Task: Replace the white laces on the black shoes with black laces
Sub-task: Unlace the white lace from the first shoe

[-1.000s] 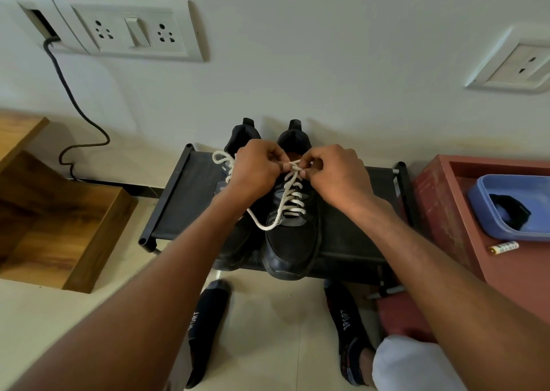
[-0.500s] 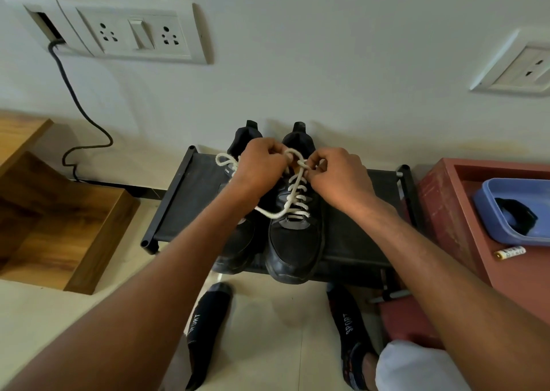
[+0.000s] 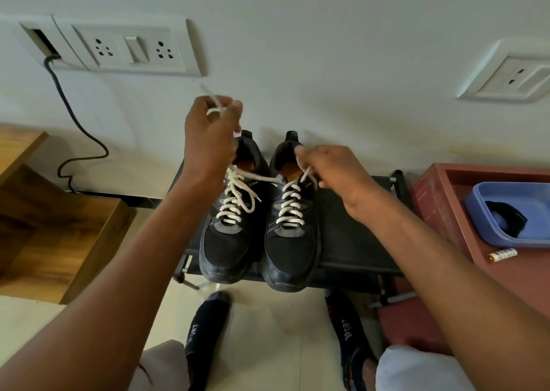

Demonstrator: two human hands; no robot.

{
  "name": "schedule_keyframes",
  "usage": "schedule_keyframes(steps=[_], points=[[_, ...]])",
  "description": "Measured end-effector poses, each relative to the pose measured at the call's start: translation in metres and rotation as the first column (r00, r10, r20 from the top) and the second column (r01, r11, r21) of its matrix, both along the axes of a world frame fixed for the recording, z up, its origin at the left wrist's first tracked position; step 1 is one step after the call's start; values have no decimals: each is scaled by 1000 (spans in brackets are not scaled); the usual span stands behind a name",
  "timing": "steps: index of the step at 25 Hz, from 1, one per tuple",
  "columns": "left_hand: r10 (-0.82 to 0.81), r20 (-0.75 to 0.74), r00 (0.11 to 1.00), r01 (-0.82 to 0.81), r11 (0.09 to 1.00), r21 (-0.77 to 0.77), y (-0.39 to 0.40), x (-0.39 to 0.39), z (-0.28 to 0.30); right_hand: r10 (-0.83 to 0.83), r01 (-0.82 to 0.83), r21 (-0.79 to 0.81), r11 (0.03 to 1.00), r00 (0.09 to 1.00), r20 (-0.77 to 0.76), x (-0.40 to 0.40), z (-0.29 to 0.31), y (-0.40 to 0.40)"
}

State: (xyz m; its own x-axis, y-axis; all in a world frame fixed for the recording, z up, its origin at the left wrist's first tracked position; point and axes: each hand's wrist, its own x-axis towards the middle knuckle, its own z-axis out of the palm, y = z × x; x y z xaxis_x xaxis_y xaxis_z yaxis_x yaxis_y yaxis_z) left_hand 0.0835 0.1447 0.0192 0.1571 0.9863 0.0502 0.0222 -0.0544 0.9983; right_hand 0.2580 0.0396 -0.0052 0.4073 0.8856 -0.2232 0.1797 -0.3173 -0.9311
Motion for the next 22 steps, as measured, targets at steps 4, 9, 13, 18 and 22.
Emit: schedule_keyframes(steps=[4,9,13,18,22], points=[[30,-583,812,-4,999,46,0,-13,-21,-171,274,190,943,887,-430,11,22,-3],[96,-945,313,317,927,199,-24,-5,-17,-409,439,-165,883,894,184,35,1,-27],[-147,-919,367,506,860,65,-55,5,-21,-94,337,-401,852,851,516,39,13,-54],[-202,-857,474,519,850,87,-59,20,-34,157,-47,-198,979,795,586,9,15,-69],[-240,-864,442,569,820,63,-34,29,-45,476,-297,-394,870,714,512,-5,-15,-39]])
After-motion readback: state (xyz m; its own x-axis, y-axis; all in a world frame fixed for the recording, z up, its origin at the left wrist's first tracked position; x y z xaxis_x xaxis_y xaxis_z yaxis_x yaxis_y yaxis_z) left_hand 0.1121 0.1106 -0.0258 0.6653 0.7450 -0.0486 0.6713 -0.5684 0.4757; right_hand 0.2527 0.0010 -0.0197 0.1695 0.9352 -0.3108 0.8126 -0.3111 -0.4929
